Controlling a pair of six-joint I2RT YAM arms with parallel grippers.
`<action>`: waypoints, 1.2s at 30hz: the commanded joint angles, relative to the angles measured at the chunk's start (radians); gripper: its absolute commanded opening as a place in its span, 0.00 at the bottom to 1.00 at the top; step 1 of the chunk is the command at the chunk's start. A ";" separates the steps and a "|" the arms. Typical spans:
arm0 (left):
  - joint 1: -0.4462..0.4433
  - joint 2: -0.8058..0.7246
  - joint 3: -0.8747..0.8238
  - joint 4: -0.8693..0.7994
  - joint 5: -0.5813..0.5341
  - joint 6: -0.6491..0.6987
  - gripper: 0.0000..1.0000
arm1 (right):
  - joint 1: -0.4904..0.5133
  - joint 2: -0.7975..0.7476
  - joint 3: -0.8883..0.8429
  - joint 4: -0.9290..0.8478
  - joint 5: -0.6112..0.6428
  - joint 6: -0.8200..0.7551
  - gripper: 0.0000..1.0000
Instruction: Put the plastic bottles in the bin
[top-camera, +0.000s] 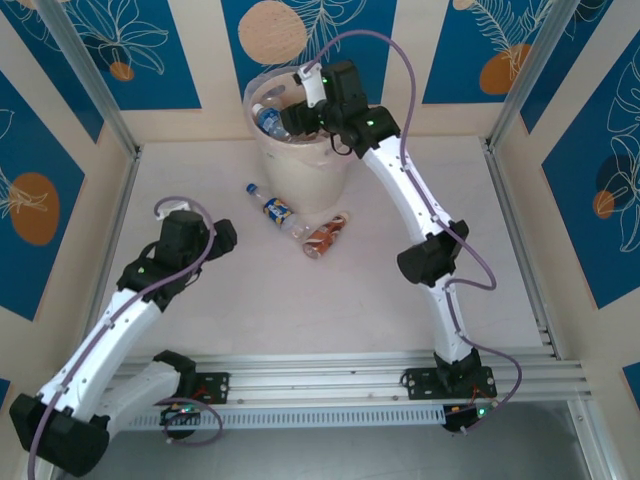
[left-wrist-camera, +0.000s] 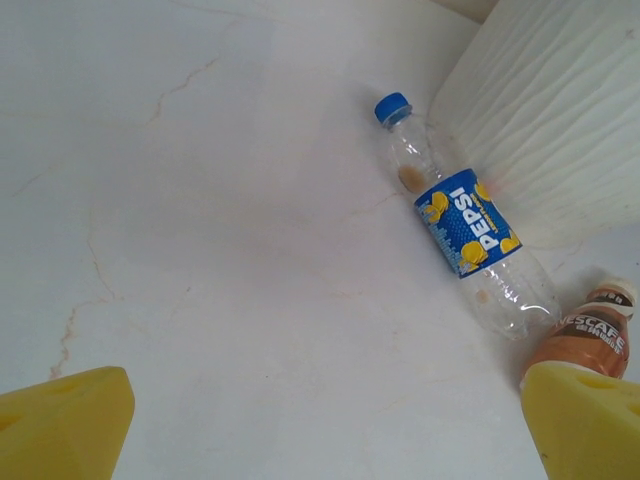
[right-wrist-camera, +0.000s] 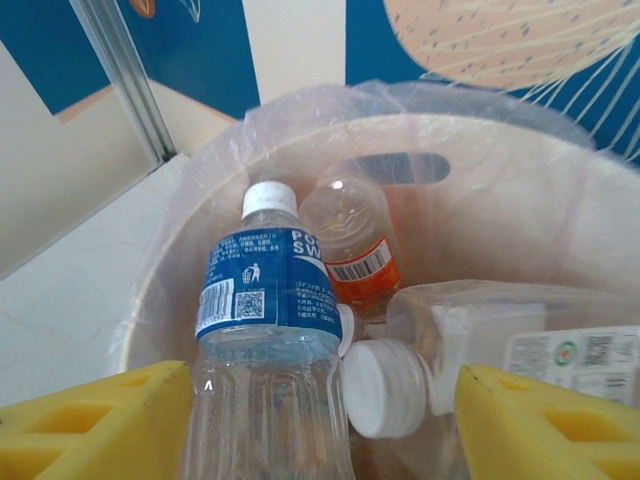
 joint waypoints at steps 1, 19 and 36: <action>0.003 0.076 0.062 0.023 0.030 -0.026 0.99 | 0.002 -0.139 -0.041 -0.012 0.055 0.026 0.74; 0.075 0.642 0.308 0.159 0.203 -0.118 1.00 | 0.001 -0.769 -0.994 0.138 0.339 0.315 0.99; 0.094 0.922 0.432 0.283 0.380 -0.183 0.99 | 0.021 -1.130 -1.402 0.082 0.438 0.488 0.99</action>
